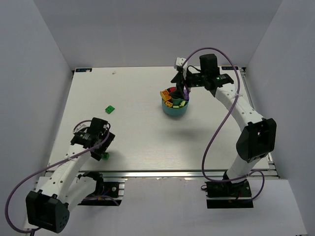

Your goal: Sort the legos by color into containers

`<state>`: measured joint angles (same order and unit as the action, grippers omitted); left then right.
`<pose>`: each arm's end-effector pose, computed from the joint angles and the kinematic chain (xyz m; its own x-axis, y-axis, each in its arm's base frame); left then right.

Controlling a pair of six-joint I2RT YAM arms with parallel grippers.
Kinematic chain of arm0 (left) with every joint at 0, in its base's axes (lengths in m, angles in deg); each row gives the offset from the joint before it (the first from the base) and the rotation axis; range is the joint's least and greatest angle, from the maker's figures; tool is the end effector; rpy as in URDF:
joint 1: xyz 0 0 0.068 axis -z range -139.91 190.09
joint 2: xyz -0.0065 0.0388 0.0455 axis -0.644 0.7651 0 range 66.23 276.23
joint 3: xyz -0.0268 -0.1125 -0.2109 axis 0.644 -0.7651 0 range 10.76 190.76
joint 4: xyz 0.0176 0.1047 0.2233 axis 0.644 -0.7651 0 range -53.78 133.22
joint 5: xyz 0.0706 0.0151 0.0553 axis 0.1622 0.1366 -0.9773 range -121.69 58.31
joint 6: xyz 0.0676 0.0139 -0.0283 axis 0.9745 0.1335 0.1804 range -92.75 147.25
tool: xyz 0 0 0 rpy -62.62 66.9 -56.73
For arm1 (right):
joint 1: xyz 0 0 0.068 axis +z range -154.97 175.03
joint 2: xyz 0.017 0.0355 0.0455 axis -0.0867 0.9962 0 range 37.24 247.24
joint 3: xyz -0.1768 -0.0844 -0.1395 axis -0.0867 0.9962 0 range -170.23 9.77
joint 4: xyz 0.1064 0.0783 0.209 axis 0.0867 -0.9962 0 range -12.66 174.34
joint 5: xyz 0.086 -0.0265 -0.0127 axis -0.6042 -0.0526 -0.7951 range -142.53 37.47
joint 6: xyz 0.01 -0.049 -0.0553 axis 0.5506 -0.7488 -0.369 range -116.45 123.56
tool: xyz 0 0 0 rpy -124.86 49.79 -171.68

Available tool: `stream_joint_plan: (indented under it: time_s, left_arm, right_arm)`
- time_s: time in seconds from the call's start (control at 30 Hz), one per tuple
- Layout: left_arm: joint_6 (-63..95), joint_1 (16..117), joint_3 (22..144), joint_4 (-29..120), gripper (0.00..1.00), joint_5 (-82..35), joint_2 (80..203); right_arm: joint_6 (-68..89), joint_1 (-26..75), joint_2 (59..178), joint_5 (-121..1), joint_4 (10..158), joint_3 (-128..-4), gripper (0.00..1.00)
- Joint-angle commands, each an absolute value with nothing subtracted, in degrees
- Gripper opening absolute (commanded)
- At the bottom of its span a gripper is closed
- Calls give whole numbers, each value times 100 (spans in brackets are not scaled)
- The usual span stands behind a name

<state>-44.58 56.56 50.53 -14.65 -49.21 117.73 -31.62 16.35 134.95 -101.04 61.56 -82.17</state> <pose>0.1591 -0.0275 0.1805 -0.4417 -0.8143 -0.3767 -0.8010 0.5470 -0.2432 0.3434 0.1844 0.3233 0.1279 -0.3599 -0.9242 -0.9544 0.2087 -0.2133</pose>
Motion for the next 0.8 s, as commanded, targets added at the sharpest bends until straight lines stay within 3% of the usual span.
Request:
stream_joint_plan:
  time_s: [0.0, 0.23, 0.77]
  left_arm:
    - [-4763, 5381, 4847, -1918, 96, -4760, 11773]
    - [-4921, 4914, 3977, -874, 89, -4163, 11948]
    - [-4543, 4439, 4205, -354, 66, -4540, 12793]
  right_arm:
    - [-3231, 1603, 13488, -10544, 6184, -8050, 75]
    - [-2949, 1603, 13444, -10553, 6457, -7909, 76]
    - [-2765, 1603, 13102, -10412, 6685, -7417, 76]
